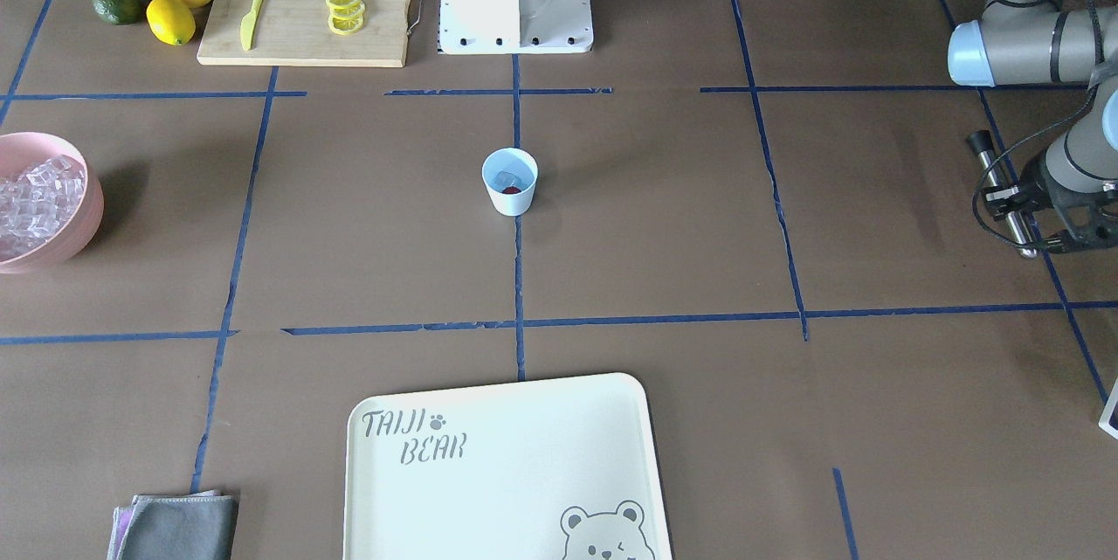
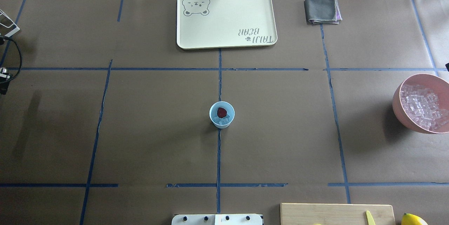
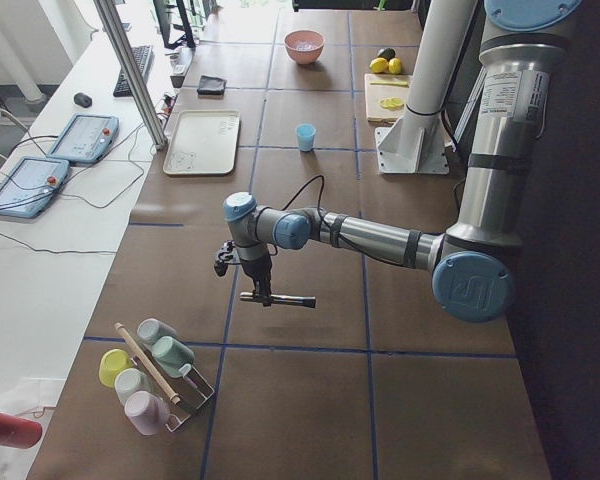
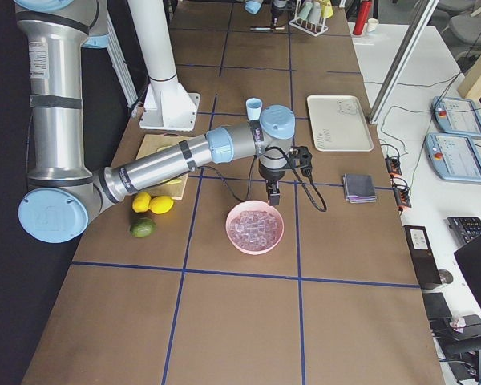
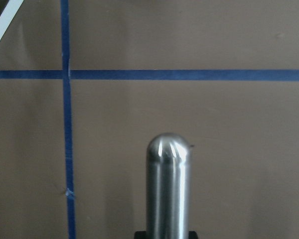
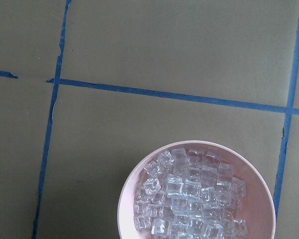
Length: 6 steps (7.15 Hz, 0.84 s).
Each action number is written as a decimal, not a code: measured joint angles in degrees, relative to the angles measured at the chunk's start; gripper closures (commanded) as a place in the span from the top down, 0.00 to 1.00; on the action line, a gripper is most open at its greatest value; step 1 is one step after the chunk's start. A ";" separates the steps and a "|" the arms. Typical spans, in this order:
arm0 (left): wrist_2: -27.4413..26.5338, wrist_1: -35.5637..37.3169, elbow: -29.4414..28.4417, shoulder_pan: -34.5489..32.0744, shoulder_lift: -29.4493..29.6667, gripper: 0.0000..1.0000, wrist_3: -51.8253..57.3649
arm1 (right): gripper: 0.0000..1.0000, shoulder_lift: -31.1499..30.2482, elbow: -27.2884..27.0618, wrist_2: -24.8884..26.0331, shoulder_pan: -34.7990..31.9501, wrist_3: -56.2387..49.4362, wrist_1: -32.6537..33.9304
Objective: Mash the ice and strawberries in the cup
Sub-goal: 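Lay the muddler down on the table and open the left gripper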
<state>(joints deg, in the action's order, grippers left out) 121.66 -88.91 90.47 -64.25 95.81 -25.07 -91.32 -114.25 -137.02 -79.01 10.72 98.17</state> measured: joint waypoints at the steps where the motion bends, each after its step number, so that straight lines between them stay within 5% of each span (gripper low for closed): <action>1: 1.16 -0.25 -1.86 -0.44 0.27 0.00 0.77 | 0.99 0.00 -0.05 0.00 0.00 0.00 0.00; 6: 2.25 -2.17 -8.20 -0.06 2.31 0.00 0.65 | 0.99 0.00 -0.28 0.00 0.00 0.00 0.00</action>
<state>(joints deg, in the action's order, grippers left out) 123.92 -91.09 82.27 -64.32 98.12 -24.42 -91.32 -114.54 -137.02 -79.01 10.72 98.17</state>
